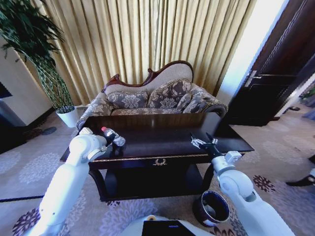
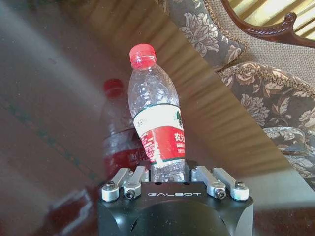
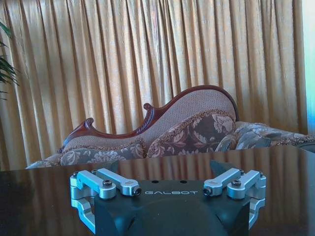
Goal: Move to the front of the table and place the trash on the table into the trash bin.
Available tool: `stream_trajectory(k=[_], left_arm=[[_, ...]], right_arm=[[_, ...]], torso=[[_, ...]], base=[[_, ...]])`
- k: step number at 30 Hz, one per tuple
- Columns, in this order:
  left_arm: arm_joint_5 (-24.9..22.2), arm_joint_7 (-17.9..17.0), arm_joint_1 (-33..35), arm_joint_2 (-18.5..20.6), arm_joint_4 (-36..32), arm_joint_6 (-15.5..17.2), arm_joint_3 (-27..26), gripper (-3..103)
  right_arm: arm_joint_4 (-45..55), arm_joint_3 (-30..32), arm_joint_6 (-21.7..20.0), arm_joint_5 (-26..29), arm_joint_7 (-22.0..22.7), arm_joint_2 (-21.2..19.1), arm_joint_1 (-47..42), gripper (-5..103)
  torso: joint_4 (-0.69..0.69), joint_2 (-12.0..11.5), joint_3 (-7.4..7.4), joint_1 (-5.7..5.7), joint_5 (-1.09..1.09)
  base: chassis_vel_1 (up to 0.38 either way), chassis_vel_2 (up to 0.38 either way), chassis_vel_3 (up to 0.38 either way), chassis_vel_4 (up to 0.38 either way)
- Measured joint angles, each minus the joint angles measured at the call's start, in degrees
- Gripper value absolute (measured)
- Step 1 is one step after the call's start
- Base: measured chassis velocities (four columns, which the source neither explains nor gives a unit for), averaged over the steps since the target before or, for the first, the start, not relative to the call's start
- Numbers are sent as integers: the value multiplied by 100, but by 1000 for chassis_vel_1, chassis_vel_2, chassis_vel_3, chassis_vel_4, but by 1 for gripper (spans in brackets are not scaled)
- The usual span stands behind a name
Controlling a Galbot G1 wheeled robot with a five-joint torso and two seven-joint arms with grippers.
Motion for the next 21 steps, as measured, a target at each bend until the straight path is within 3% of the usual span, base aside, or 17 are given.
stream_trajectory(k=[6, 9, 12, 13, 14, 18, 19, 21], left_arm=[[282, 202, 48, 45, 26, 67, -8, 27], [1260, 846, 200, 164, 57, 142, -15, 27], [1653, 1128, 257, 223, 64, 153, -29, 27], [2273, 1638, 370, 321, 89, 163, -69, 27], [2273, 1638, 370, 321, 89, 163, -69, 27], [4547, 3513, 821, 751, 173, 169, -265, 27], [4547, 3513, 821, 751, 173, 169, -265, 27], [5435, 4384, 981, 947, 224, 55, -361, 27]], right_arm=[[9, -2, 0, -9, 1, 14, -30, 100], [72, 23, 0, -1, 5, 5, -54, 100], [96, 26, 0, 12, 7, 4, -58, 100], [120, 26, 0, 20, 10, 9, -63, 100], [120, 26, 0, 20, 10, 9, -63, 100], [237, -20, 0, 57, 36, 34, -101, 100], [237, -20, 0, 57, 36, 34, -101, 100], [350, -57, -70, 153, 142, 26, -113, 100]], torso=[[0, 0, 0, 0, 0], [1, -1, 1, 0, -3], [1, -1, 1, 0, -2], [0, -1, 1, 0, -2], [0, -1, 1, 0, -2], [1, -1, 1, 0, -2], [1, -1, 1, 0, -2], [2, -1, 1, 0, -1]], base=[[0, 0, 0, 0], [0, 0, 0, 0], [0, 0, 0, 0], [0, 0, 0, 0], [0, 0, 0, 0], [0, 0, 0, 0], [0, 0, 0, 0], [0, 0, 0, 0]])
